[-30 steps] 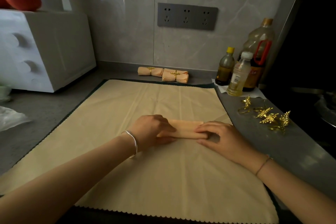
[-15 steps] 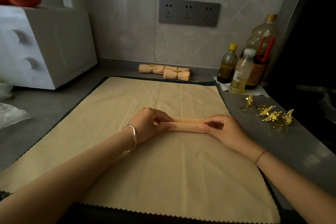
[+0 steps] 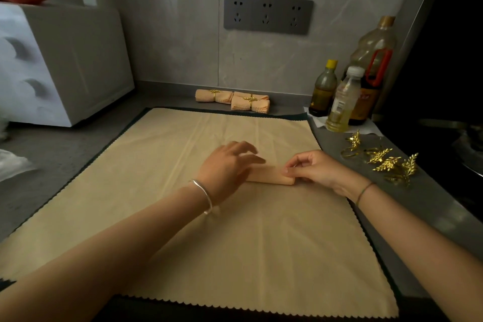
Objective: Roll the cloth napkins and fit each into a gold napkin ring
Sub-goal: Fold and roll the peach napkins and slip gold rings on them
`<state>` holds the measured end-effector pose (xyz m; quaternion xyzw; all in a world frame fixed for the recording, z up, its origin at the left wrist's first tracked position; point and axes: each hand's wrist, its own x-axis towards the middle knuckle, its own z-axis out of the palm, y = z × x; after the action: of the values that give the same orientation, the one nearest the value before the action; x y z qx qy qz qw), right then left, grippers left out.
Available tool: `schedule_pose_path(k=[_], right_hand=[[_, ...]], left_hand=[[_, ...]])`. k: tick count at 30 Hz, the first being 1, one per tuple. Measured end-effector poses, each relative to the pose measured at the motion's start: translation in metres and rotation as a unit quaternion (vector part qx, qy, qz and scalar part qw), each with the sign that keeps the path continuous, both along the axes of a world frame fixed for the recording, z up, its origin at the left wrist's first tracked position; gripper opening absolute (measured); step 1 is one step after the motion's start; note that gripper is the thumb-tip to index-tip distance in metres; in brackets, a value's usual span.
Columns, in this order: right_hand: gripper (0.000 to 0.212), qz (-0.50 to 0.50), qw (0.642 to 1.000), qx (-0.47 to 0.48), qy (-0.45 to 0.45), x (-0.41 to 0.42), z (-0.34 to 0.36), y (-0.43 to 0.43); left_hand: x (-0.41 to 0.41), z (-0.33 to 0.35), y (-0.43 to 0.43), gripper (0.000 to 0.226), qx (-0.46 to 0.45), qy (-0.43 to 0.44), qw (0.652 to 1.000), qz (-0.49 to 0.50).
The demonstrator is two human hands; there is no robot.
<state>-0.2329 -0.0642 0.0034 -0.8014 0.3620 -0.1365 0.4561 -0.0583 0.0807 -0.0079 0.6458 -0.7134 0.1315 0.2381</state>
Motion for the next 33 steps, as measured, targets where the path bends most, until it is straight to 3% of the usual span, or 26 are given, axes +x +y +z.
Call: schedule_pose_path(k=[2,4,10,14,17,19,25,33], right_hand=[[0.007,-0.001,1.0,-0.004,0.015,0.001,0.002,-0.001],[0.006,-0.005,1.0,-0.006,0.014,0.002,0.002,0.0],[0.012,-0.029,0.996,-0.01,-0.086,0.0,-0.009,0.008],[0.012,0.003,0.959,-0.249,-0.135,-0.007,-0.021,0.006],[0.023,0.062,0.905,-0.414,-0.08,-0.01,-0.022,0.003],[0.029,0.069,0.885,-0.46,-0.028,-0.01,-0.022,0.002],[0.026,0.046,0.922,-0.384,-0.008,-0.005,-0.021,-0.001],[0.023,0.035,0.961,-0.262,-0.083,-0.004,-0.03,-0.003]], left_hand=[[-0.007,-0.005,-0.003,0.036,0.015,-0.025,0.999,-0.039],[-0.009,-0.008,-0.009,0.038,0.069,0.008,0.997,-0.024],[0.0,-0.01,-0.021,0.032,0.104,0.022,0.994,-0.017],[0.003,-0.002,-0.026,0.031,0.131,0.042,0.99,-0.017],[0.007,0.005,-0.031,0.03,0.156,0.059,0.986,-0.026],[0.009,0.009,-0.033,0.029,0.177,0.055,0.982,-0.026],[0.005,0.014,-0.043,0.033,0.179,0.015,0.984,0.01],[-0.001,0.01,-0.052,0.039,0.156,-0.022,0.987,0.044]])
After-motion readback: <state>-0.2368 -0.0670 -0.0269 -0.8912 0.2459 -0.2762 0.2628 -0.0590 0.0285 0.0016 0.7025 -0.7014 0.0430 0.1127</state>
